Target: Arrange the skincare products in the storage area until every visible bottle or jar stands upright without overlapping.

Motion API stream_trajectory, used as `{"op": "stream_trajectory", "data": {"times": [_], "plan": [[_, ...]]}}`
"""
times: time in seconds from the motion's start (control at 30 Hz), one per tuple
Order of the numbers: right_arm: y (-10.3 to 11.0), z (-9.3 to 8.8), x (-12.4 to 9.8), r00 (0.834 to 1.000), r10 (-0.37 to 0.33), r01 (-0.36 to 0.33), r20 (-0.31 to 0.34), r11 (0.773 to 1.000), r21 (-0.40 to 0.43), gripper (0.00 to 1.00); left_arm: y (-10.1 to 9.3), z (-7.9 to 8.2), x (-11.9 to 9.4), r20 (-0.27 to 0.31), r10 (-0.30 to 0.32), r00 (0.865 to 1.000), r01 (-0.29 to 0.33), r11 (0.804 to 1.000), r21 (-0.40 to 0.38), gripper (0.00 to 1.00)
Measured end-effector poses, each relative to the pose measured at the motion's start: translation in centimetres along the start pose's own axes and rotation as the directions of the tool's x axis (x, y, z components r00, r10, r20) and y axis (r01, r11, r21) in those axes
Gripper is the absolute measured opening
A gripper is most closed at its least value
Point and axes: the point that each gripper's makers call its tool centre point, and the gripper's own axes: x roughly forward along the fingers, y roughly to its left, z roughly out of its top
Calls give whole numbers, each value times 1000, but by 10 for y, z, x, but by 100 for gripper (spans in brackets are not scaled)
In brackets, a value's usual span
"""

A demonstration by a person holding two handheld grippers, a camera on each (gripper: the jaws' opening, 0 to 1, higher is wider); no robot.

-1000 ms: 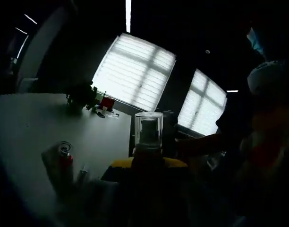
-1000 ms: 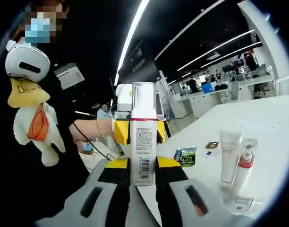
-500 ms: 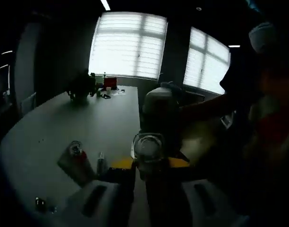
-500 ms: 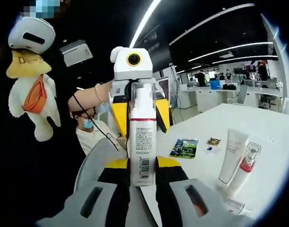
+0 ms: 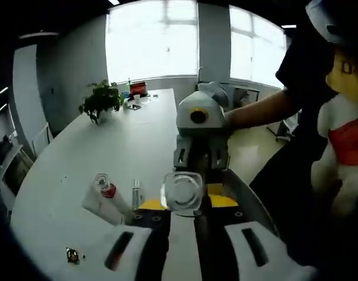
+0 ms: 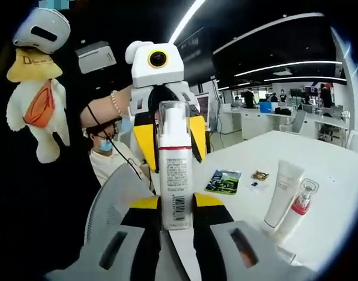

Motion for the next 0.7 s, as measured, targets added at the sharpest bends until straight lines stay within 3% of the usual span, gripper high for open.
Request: {"op": "stream_trajectory", "data": {"times": [0.17,0.43,0.57,0.7], "plan": [[-1,-4,-1,1000,2,-1,-24,999,35,20,-7,2,7,-11,-15,1000,15,1000,18,24],[-12,-12,-2,999,-28,29,-26,999,35,21,0,-2,16,-52,-15,999,18,999,42,24],[-20,-11,-4,998,-56,56,2,997,52,23,5,-11,24,-109,-1,994,9,998,70,24],[-27,-18,-5,996,-83,84,-19,995,50,26,11,-14,31,-117,-3,993,11,998,69,24]]}}
